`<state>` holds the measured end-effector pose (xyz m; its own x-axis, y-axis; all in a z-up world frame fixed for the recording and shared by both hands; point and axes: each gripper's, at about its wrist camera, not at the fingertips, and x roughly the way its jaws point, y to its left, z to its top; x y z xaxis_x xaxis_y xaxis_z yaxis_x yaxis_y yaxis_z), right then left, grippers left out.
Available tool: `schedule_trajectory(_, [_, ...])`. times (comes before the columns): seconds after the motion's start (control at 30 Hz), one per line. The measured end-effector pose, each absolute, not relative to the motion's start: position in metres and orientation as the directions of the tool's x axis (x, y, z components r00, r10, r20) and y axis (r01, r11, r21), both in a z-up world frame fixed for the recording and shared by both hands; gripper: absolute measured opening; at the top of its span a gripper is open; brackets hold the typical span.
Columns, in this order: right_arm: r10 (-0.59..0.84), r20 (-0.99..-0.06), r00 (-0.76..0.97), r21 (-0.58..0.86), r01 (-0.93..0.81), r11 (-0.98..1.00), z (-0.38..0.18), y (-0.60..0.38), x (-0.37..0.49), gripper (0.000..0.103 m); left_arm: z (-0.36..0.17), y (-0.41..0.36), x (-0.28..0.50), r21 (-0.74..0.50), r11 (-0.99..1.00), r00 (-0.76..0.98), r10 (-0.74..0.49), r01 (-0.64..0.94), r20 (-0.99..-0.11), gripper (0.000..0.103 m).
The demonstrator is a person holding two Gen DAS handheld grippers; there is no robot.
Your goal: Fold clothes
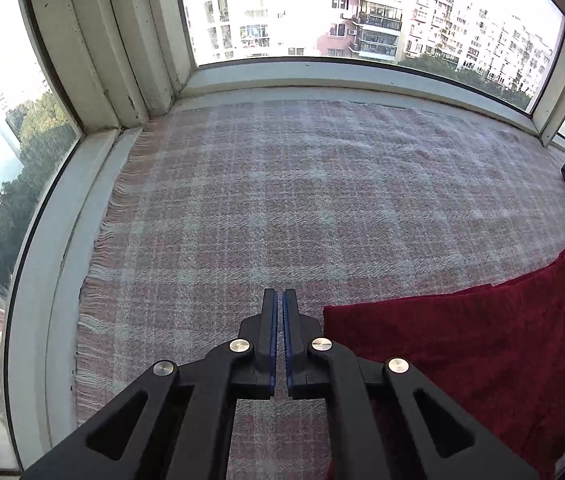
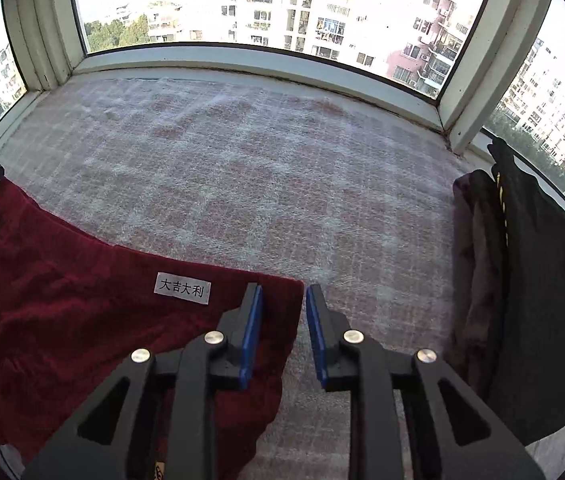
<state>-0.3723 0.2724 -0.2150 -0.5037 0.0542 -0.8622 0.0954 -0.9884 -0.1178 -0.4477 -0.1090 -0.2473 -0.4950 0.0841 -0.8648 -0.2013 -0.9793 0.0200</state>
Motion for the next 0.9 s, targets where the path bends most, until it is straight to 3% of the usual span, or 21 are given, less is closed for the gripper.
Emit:
schedule_trajectory(0.13, [0.022, -0.839, -0.543, -0.092, 0.102, -0.991, -0.182, 0.280, -0.345, 0.036, -0.218, -0.118, -0.400, 0.022, -0.972, -0.513, 0.105, -0.235, -0.852, 0.008])
schedule_trajectory(0.27, [-0.109, -0.855, -0.507, 0.022, 0.173, -0.985, -0.163, 0.275, -0.281, 0.036, -0.193, -0.098, -0.329, -0.089, -0.940, -0.473, 0.246, -0.330, -0.846, 0.019])
schedule_trajectory(0.4, [-0.075, -0.889, -0.453, -0.049, 0.256, -0.965, -0.183, 0.261, -0.220, 0.036, -0.184, -0.037, -0.259, -0.158, -0.859, -0.380, 0.371, -0.487, -0.848, 0.021])
schedule_trajectory(0.53, [-0.082, -0.925, -0.370, -0.029, 0.283, -0.959, -0.217, 0.265, -0.197, 0.036, -0.191, 0.031, -0.212, -0.196, -0.768, -0.278, 0.439, -0.610, -0.855, 0.024])
schedule_trajectory(0.6, [-0.050, -0.931, -0.362, -0.061, 0.289, -0.956, -0.224, 0.265, -0.193, 0.036, -0.198, 0.053, -0.204, -0.213, -0.754, -0.243, 0.444, -0.621, -0.862, 0.023])
schedule_trajectory(0.73, [-0.007, -0.930, -0.369, -0.114, 0.307, -0.945, -0.227, 0.263, -0.190, 0.036, -0.211, 0.085, -0.195, -0.200, -0.752, -0.213, 0.413, -0.628, -0.885, 0.036])
schedule_trajectory(0.9, [0.001, -0.928, -0.372, -0.123, 0.304, -0.945, -0.227, 0.266, -0.192, 0.036, -0.219, 0.091, -0.189, -0.165, -0.752, -0.210, 0.376, -0.638, -0.902, 0.036])
